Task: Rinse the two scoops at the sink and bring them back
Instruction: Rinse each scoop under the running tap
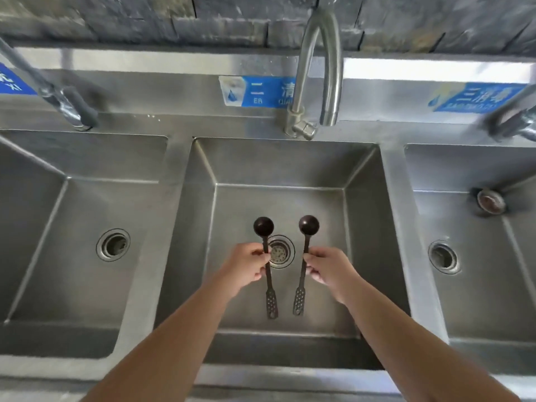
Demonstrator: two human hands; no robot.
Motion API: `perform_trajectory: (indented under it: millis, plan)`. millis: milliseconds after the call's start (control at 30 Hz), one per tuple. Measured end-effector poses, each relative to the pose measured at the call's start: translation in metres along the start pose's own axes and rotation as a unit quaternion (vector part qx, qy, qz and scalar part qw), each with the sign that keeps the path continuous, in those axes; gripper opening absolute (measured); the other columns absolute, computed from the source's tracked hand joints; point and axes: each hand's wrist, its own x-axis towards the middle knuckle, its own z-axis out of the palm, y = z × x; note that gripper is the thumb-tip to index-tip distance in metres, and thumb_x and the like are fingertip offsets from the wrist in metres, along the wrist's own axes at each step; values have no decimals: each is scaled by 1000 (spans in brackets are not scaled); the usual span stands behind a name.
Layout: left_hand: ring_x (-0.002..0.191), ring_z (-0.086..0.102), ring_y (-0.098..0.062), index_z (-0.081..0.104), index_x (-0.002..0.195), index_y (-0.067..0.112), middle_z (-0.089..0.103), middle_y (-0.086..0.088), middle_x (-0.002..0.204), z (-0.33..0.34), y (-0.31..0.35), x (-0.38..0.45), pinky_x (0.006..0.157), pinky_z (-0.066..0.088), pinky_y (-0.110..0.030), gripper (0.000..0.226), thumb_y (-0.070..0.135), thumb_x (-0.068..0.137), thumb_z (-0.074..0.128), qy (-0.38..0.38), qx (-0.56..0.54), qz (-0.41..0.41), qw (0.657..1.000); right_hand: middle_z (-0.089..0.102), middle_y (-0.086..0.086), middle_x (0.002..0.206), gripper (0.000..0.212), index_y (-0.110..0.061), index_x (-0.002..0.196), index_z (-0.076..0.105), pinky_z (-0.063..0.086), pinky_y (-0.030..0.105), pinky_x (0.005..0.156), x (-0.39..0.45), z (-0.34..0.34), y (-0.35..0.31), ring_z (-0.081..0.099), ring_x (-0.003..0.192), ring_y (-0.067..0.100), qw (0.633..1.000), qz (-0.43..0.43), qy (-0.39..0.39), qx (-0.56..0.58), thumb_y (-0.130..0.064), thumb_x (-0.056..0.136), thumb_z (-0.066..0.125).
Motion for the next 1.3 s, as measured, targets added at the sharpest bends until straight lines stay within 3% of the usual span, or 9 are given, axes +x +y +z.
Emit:
perform_trajectory:
  millis: [267, 400, 500, 600, 700, 900, 1100, 1233, 1300]
  plan:
    - [52, 54, -17, 66, 99, 6, 59, -8, 69, 6, -77, 133, 43, 40, -20, 16, -3, 87, 62, 79, -43, -52, 995, 63, 3, 66, 16, -6, 83, 70, 45, 13, 49, 125, 13, 59, 57, 47, 7, 995, 56, 74, -30, 0, 93, 58]
    - [60, 63, -20, 70, 97, 9, 68, -6, 74, 12, -115, 180, 54, 53, -29, 17, 5, 81, 71, 157, -11, -53, 986, 63, 4, 69, 29, -18, 69, 67, 49, 24, 65, 168, 18, 89, 58, 57, 12, 992, 62, 83, -71, -3, 93, 60]
    - [70, 64, -21, 72, 90, 15, 70, -7, 78, 13, -130, 203, 72, 56, -38, 15, 12, 76, 76, 188, 18, -54, 981, 60, 3, 65, 30, -16, 63, 64, 44, 29, 61, 191, 17, 104, 55, 57, 15, 988, 65, 95, -102, -8, 91, 61]
    - [76, 65, -23, 73, 91, 15, 68, -3, 78, 15, -138, 218, 75, 53, -34, 17, 13, 75, 77, 184, 31, -51, 981, 57, 2, 59, 31, -15, 59, 62, 39, 32, 61, 208, 16, 113, 52, 55, 17, 985, 65, 107, -120, -10, 90, 61]
    - [75, 66, -19, 73, 91, 16, 68, 0, 76, 17, -144, 228, 74, 49, -25, 16, 15, 75, 78, 181, 61, -48, 980, 56, 1, 54, 32, -15, 57, 62, 38, 34, 64, 217, 15, 120, 50, 55, 19, 983, 64, 117, -128, -10, 89, 63]
    - [60, 68, -16, 72, 90, 7, 68, -1, 67, 23, -148, 234, 72, 57, -29, 16, 10, 76, 77, 197, 5, -82, 977, 61, -4, 45, 32, -17, 51, 65, 47, 36, 63, 226, 15, 119, 58, 53, 19, 977, 78, 140, -141, -15, 83, 71]
    - [83, 61, -18, 69, 99, 16, 68, -2, 93, 17, -133, 215, 73, 42, -24, 28, 32, 77, 76, 206, 92, -73, 971, 69, 2, 56, 30, -18, 53, 67, 57, 43, 76, 203, 6, 100, 66, 66, 24, 972, 61, 148, -173, -26, 81, 73]
    - [100, 61, -22, 61, 116, 16, 68, -5, 116, 6, -94, 189, 78, 39, -26, 41, 39, 83, 66, 199, 99, -41, 974, 65, -5, 56, 30, -19, 58, 68, 44, 23, 51, 161, -5, 49, 62, 60, 19, 958, 17, 150, -244, -34, 84, 65]
    - [106, 60, -20, 58, 123, 16, 65, -6, 124, 3, -54, 179, 83, 38, -26, 46, 41, 84, 63, 190, 90, 22, 977, 69, -3, 69, 23, -21, 72, 72, 43, 24, 56, 141, -9, 4, 62, 67, 18, 961, -25, 164, -222, -37, 85, 62]
